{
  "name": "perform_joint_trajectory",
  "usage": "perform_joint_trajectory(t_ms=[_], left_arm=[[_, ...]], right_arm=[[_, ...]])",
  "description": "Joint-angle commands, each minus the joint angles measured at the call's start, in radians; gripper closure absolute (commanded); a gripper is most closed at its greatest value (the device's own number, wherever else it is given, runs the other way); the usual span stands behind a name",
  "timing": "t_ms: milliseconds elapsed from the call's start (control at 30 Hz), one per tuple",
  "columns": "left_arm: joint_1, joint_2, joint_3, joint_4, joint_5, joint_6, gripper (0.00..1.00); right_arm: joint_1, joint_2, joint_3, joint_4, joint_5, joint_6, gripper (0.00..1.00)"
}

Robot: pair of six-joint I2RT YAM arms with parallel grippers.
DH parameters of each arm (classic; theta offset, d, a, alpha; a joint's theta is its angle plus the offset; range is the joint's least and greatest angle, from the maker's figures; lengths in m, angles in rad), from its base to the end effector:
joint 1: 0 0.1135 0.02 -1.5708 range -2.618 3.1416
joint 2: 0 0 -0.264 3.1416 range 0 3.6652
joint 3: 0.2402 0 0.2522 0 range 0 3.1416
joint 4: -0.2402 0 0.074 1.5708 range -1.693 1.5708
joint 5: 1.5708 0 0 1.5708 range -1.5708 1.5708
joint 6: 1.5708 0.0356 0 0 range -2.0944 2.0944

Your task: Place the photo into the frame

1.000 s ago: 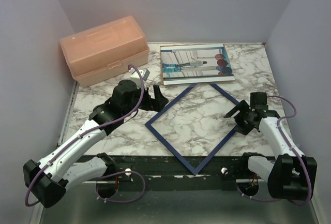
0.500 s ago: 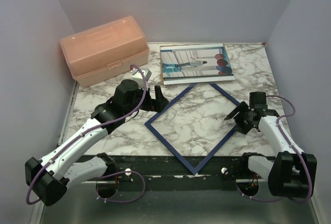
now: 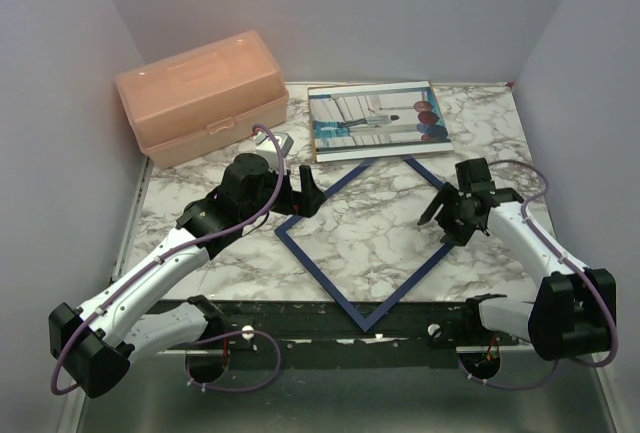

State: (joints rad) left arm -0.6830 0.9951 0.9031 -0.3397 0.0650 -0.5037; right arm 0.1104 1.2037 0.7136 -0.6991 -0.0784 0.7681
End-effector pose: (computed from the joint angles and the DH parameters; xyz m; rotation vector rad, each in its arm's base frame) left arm 0.1732 -0.1439 0.3264 0.2314 2.0863 -0.8079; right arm 0.2088 0.0259 0.1959 0.8876 2.6668 0.3306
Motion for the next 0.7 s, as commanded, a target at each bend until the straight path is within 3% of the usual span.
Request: perform_joint_trajectory(t_ms=[0,267,667], left_arm=[[-0.003,0.001,0.029,-0.011,0.013,0.014,0.02],[-0.003,0.004,0.036,-0.025,0.004,0.024,0.02],[-0.003,0.006,0.039,-0.036,-0.004,0.035,0.02]], right_arm=[[0.068,0.037,0.102,-0.093,0.075,-0.001,0.25],[0.199,0.063,0.097,-0.161,0.109,0.041,0.24],[0.288,0.054,-0.026,-0.182,0.107,0.092,0.25]])
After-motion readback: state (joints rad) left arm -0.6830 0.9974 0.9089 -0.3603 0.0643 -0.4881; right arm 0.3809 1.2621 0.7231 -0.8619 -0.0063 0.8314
